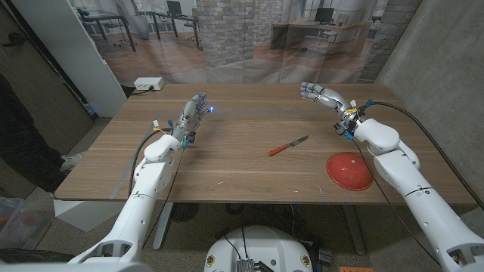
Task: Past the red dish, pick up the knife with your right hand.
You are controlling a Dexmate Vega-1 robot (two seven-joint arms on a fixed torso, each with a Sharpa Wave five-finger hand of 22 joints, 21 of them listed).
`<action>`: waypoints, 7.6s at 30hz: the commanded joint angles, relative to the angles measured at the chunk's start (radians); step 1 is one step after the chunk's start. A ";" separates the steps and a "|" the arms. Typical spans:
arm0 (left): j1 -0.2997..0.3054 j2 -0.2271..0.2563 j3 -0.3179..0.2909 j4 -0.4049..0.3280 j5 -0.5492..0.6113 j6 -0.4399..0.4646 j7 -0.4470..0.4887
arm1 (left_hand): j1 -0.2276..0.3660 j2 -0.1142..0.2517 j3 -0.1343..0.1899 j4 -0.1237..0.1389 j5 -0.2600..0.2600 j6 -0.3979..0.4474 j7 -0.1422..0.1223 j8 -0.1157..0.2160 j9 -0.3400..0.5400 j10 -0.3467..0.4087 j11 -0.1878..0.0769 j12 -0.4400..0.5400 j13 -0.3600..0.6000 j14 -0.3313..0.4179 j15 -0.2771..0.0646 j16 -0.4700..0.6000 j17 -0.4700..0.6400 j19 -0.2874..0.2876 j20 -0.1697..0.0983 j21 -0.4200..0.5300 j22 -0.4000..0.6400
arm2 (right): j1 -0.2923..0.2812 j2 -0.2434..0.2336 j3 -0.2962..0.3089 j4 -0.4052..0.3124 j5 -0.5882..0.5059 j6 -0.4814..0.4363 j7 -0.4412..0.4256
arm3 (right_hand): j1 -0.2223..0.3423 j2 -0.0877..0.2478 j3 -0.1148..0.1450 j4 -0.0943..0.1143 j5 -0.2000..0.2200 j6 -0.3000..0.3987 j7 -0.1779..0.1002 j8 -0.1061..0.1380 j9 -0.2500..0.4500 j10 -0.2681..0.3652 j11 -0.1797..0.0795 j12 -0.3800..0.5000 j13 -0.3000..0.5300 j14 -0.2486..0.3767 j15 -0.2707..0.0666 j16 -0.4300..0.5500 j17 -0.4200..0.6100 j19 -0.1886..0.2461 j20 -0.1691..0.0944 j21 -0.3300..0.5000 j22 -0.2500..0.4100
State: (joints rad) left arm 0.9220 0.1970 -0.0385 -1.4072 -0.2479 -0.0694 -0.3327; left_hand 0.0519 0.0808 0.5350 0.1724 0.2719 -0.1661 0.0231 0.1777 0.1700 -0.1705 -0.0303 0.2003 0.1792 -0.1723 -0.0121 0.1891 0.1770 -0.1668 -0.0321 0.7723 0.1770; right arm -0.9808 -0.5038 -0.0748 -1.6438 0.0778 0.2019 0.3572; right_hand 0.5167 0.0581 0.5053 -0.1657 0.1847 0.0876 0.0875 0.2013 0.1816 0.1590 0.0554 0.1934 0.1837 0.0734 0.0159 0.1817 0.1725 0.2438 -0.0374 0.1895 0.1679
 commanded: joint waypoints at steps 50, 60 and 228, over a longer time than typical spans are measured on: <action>-0.015 0.010 0.009 0.007 0.003 -0.010 -0.018 | -0.002 0.077 -0.002 -0.006 -0.002 -0.107 0.002 0.004 0.001 -0.078 0.004 0.005 0.004 -0.154 0.003 0.003 0.001 -0.228 0.002 -0.009 0.003 | 0.012 -0.161 -0.062 -0.203 -0.272 -0.017 0.100 | 0.046 0.001 -0.001 -0.005 -0.001 -0.004 -0.007 -0.008 0.003 0.003 -0.007 -0.003 0.004 0.007 -0.005 0.003 0.001 0.010 -0.002 0.004 0.002; -0.024 0.007 0.008 0.028 -0.001 -0.018 -0.029 | -0.004 0.074 -0.005 -0.006 -0.002 -0.103 0.002 0.005 0.001 -0.074 0.003 0.006 0.004 -0.151 0.002 0.004 0.001 -0.226 0.001 -0.010 0.003 | 0.026 -0.175 -0.077 -0.219 -0.325 -0.022 0.118 | 0.056 -0.001 -0.001 -0.006 -0.001 0.001 -0.011 -0.006 0.003 0.007 -0.013 -0.002 0.004 0.013 -0.010 0.005 0.000 0.014 -0.004 0.005 0.001; -0.035 0.016 -0.012 0.060 -0.004 -0.019 -0.057 | -0.016 0.069 -0.026 -0.005 -0.002 -0.104 0.006 0.002 0.001 -0.073 0.002 0.001 0.004 -0.150 0.003 0.000 0.001 -0.213 0.002 -0.047 0.004 | 0.027 -0.101 -0.203 -0.334 -1.185 0.160 0.273 | 0.339 -0.110 -0.029 0.002 0.070 0.099 -0.092 0.033 0.011 0.116 -0.106 0.013 0.007 0.152 -0.105 0.016 0.000 0.154 -0.054 0.018 0.002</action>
State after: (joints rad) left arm 0.8884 0.2121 -0.0452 -1.3563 -0.2495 -0.0835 -0.3881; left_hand 0.0468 0.0859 0.5129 0.1695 0.2719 -0.1661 0.0231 0.1776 0.1696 -0.1705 -0.0303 0.2003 0.1791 -0.1723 -0.0122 0.1890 0.1771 -0.1668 -0.0321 0.7310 0.1790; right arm -0.9765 -0.6141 -0.2514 -2.0038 -1.0942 0.3462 0.6204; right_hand 0.8426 -0.0503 0.4786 -0.1639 0.2480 0.1791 -0.0037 0.2294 0.1883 0.2629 -0.0515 0.2012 0.1883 0.2151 -0.0395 0.1933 0.1702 0.3890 -0.0462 0.2050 0.1680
